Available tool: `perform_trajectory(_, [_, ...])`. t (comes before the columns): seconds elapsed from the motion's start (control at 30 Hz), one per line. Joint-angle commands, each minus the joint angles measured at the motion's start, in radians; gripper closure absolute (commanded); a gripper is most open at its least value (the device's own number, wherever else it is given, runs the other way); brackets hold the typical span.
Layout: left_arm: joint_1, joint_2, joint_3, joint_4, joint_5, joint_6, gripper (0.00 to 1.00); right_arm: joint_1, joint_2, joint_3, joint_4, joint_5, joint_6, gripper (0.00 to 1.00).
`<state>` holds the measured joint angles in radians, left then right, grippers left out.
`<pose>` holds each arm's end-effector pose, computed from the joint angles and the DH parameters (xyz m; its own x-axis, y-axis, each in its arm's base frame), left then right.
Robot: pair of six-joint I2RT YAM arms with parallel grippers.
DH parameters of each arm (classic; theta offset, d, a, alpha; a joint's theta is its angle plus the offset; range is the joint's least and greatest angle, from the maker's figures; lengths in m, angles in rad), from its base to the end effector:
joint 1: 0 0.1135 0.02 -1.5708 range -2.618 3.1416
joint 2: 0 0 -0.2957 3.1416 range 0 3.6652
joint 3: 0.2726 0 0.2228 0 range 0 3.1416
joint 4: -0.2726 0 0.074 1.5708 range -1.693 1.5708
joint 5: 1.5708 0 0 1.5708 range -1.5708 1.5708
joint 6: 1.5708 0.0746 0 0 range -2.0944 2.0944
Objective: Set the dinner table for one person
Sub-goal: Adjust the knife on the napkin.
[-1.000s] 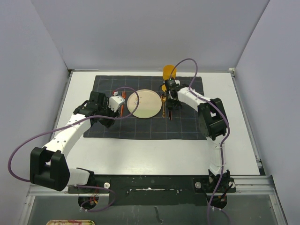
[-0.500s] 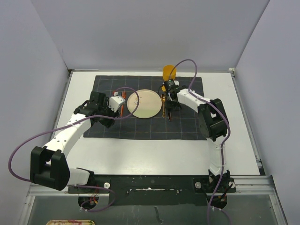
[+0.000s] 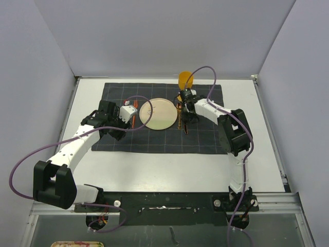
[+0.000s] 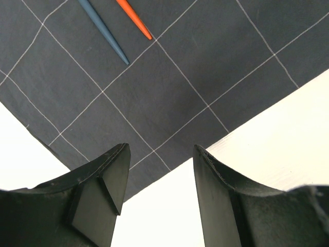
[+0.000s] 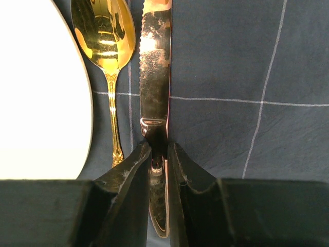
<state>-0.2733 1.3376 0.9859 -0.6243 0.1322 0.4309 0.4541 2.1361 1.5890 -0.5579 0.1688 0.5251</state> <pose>0.2445 -0.0787 0.2611 -0.5831 0.5935 -0.5547 0.6408 0.7557 0.1349 0.4181 0.1901 0.1710 -0.8775 0.1216 -0.4639 0.0870 0.9916 0.0953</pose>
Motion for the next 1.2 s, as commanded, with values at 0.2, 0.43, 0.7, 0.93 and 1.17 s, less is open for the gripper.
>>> perform_trajectory(0.2, [-0.009,0.008,0.038,0.035,0.019,0.008,0.49,0.007,-0.084,-0.052,-0.011,-0.024,-0.002,0.91])
perform_trajectory(0.43, [-0.012,0.009,0.042,0.028,0.018,0.006,0.49,0.000,-0.099,-0.061,-0.009,-0.031,-0.002,0.91])
perform_trajectory(0.7, [-0.019,0.015,0.056,0.024,0.014,0.003,0.49,-0.004,-0.111,-0.038,-0.017,-0.035,0.000,0.91])
perform_trajectory(0.93, [-0.027,0.015,0.064,0.017,0.008,0.003,0.49,-0.013,-0.120,-0.020,-0.024,-0.037,0.005,0.92])
perform_trajectory(1.17, [-0.035,0.017,0.073,0.011,0.003,0.003,0.49,-0.022,-0.142,-0.026,-0.026,-0.049,0.012,0.92])
